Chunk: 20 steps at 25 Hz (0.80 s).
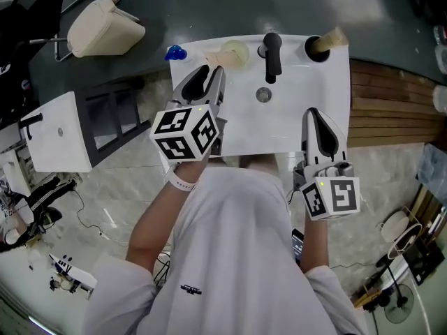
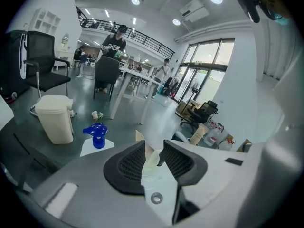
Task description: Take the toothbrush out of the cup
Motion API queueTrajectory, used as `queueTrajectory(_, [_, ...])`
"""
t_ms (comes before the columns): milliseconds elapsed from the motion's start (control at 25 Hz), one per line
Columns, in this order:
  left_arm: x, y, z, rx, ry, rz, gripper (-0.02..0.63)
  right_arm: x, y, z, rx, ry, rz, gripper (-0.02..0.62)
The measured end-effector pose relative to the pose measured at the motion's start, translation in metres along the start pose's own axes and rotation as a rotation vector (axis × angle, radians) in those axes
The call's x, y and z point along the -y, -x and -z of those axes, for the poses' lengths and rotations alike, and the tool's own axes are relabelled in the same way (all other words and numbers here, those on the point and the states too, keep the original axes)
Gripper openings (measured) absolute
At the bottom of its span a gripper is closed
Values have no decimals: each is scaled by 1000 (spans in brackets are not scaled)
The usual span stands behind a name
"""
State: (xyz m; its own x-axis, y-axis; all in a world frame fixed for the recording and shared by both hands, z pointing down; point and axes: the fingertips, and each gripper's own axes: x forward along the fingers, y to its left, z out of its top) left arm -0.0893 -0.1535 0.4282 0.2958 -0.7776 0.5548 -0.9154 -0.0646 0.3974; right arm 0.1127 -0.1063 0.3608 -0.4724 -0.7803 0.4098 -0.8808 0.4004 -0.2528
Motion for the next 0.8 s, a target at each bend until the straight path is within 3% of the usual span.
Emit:
queueTrajectory(240, [-8, -20, 6, -17, 5, -20, 113, 10, -6, 10, -40, -1, 7, 8])
queueTrajectory(480, [-17, -26, 4, -13, -21, -75, 14, 15, -11, 15, -51, -15, 8, 8])
queueTrajectory(800, [-7, -25, -2, 1, -52, -51, 6, 16, -5, 11, -29, -17, 13, 8])
